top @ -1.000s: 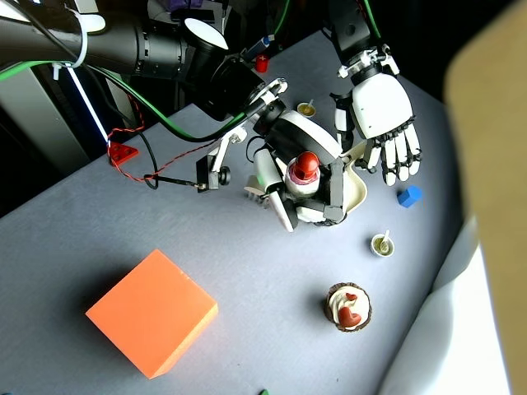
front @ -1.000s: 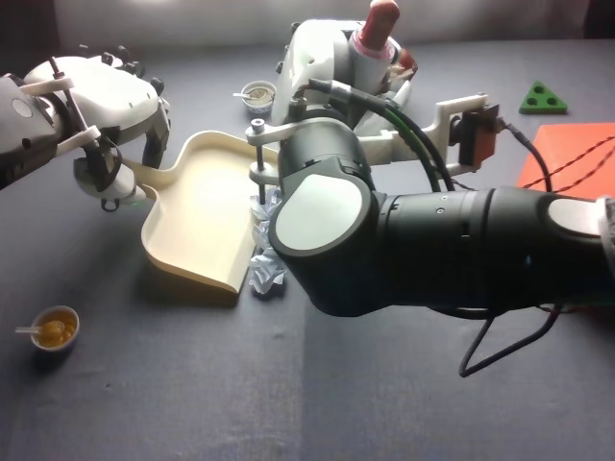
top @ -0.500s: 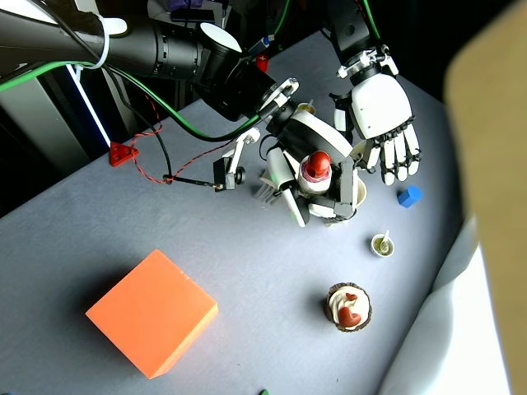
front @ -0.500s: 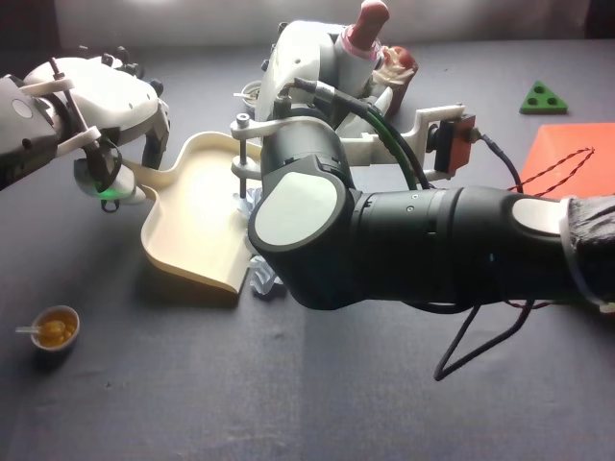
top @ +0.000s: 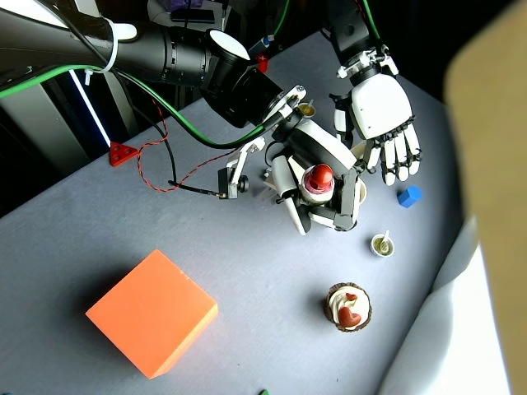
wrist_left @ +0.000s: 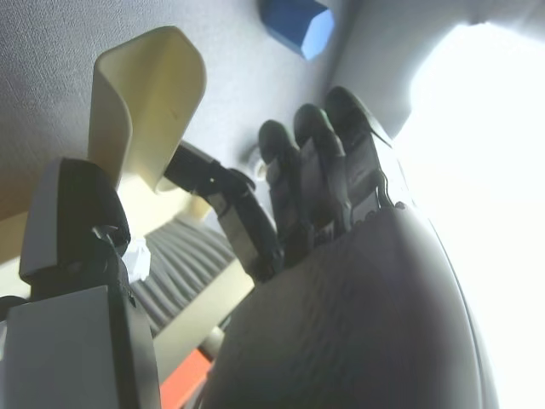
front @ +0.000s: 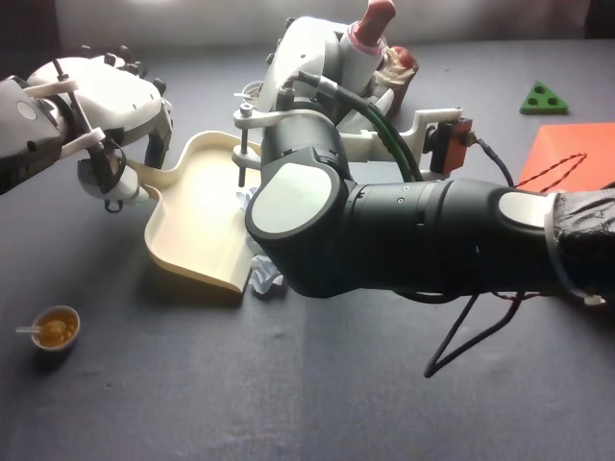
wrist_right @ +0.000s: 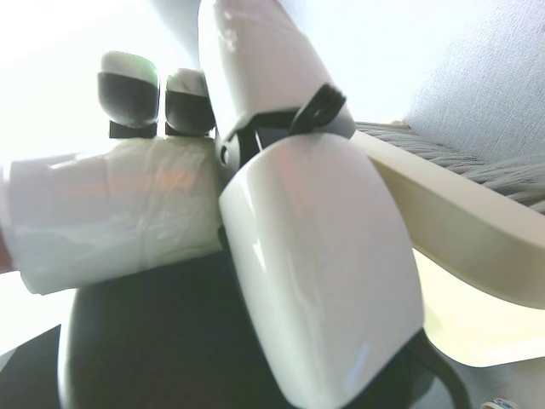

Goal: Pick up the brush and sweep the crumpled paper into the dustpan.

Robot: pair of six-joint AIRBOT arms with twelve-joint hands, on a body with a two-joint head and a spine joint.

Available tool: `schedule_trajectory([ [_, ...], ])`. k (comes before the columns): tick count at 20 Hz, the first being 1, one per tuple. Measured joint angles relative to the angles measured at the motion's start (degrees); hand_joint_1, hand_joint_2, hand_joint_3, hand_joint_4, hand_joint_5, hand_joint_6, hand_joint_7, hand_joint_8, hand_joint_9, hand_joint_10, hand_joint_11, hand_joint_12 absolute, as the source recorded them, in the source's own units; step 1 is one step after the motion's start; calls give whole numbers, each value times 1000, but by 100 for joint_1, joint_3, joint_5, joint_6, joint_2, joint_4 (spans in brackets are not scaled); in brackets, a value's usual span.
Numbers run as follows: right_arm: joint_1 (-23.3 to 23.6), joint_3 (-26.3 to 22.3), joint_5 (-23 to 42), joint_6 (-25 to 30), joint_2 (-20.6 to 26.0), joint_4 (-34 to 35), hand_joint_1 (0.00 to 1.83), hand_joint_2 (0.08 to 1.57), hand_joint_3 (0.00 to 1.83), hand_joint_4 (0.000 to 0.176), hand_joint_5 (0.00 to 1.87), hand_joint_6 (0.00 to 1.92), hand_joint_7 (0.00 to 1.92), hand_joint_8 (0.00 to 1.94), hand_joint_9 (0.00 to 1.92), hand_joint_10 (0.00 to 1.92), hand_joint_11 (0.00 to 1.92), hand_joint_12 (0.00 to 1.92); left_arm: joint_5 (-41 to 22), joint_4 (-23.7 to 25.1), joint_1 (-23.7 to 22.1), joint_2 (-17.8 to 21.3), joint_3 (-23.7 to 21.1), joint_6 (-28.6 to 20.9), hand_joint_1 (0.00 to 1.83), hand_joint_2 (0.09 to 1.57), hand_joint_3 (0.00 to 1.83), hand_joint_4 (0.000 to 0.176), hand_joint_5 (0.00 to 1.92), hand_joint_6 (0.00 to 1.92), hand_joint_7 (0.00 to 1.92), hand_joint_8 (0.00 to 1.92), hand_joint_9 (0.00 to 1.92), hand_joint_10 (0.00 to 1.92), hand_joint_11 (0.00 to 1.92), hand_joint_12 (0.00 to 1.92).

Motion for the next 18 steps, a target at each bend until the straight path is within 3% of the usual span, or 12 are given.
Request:
schedule_trajectory([
  [9,7,-96,13,-42,57,39,1602,1189,3,176,951,1921,956,1941,935,1921,936,1921,-22,-9,0,0,0,-4,1094,1122,2,0,973,991,401,5,231,2,23,444],
  [18,151,-131,103,264,24,-9,1591,1179,1,176,946,1921,974,1941,944,1921,964,1921,-31,-26,0,-7,-4,-9,1104,1113,0,0,994,957,394,3,244,5,16,455],
])
